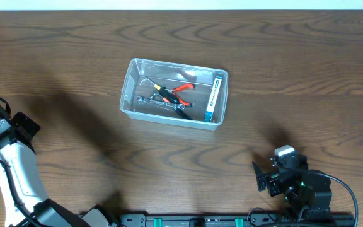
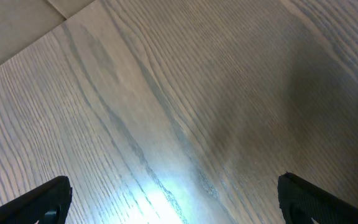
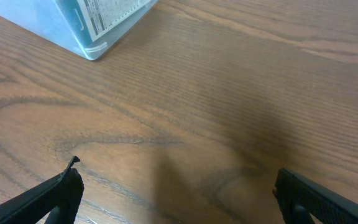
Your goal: Pack container
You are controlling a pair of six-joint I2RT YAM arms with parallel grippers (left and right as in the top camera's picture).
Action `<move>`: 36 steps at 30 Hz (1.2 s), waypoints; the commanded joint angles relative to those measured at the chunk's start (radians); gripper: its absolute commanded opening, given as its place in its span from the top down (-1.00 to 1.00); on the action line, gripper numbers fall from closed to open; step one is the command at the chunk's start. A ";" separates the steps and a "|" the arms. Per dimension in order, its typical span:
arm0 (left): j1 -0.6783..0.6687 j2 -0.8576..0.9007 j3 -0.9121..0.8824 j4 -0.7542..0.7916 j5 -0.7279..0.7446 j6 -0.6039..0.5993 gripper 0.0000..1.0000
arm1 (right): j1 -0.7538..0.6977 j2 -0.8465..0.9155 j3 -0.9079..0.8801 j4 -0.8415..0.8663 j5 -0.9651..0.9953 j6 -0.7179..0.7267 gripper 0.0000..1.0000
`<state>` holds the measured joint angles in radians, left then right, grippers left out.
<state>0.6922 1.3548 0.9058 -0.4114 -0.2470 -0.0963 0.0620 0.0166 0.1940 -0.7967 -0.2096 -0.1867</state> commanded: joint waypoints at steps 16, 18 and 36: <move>0.004 0.005 0.029 0.001 -0.016 0.013 -0.96 | -0.003 -0.011 -0.011 -0.003 -0.005 0.014 -0.98; 0.004 -0.015 0.028 0.000 -0.016 0.013 -0.96 | -0.004 -0.011 -0.011 -0.003 -0.005 0.014 -0.98; -0.155 -0.489 0.015 0.000 -0.016 0.013 -0.96 | -0.003 -0.011 -0.011 -0.003 -0.005 0.014 -0.98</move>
<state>0.5785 0.9325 0.9058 -0.4118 -0.2508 -0.0963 0.0620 0.0166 0.1932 -0.7971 -0.2096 -0.1867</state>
